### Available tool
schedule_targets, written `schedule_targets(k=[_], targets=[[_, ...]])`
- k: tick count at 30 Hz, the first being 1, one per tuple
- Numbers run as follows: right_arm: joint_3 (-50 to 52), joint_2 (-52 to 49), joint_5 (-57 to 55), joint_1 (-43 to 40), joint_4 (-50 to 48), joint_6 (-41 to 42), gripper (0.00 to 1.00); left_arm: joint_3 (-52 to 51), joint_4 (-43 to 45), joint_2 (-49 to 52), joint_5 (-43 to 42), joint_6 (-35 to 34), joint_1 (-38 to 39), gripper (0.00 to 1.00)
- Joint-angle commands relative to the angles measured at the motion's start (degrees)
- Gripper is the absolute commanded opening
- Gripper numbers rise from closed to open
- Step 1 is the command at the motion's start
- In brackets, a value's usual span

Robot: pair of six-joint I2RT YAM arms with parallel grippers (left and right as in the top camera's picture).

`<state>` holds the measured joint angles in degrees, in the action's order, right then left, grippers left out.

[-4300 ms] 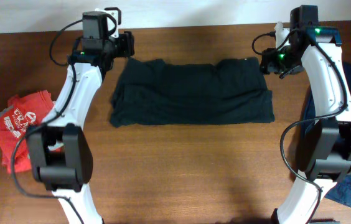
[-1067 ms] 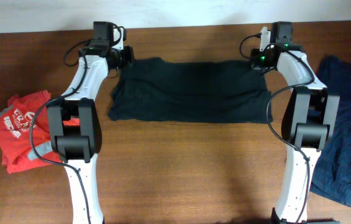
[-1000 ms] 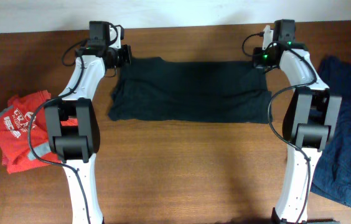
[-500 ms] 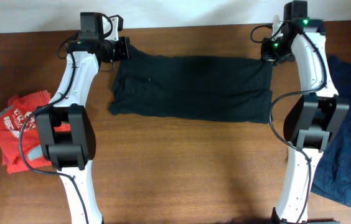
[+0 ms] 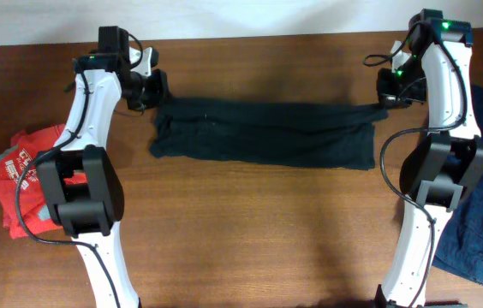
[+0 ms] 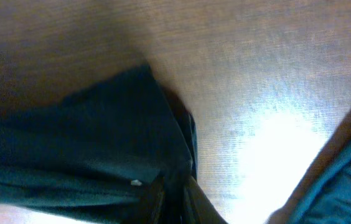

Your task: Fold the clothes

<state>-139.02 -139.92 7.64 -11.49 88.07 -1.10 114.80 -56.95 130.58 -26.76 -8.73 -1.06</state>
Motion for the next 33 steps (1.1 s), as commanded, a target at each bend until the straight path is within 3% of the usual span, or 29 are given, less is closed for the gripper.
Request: schedule_targets(k=[1,12,14,18,20,29,33], targets=[[-1.1,2.0,-0.8,-0.6,1.6,-0.2,0.16,0.7,-3.8,-2.9,-0.5,0.7,-0.1,0.01],[-1.1,1.9,-0.7,-0.1,8.5,-3.1,0.2,0.7,-13.3,-2.9,0.2,3.0,-0.2,0.02],[-1.1,1.9,-0.8,-0.1,9.3,-3.6,0.28,0.7,-14.3,-2.9,0.3,3.1,-0.2,0.09],[-1.1,1.9,-0.8,-0.1,9.3,-3.6,0.3,0.7,-15.2,-2.9,2.7,3.0,-0.2,0.25],[-1.1,1.9,-0.8,-0.1,9.3,-3.6,0.32,0.7,-15.1,-2.9,2.7,3.0,-0.2,0.27],[-1.1,1.8,-0.7,-0.1,9.1,-3.6,0.33,0.8,-9.7,-3.4,0.6,3.0,-0.2,0.26],[-1.1,1.7,-0.7,-0.1,8.8,-3.6,0.33,2.3,-5.9,-4.6,0.5,3.0,-0.2,0.2]])
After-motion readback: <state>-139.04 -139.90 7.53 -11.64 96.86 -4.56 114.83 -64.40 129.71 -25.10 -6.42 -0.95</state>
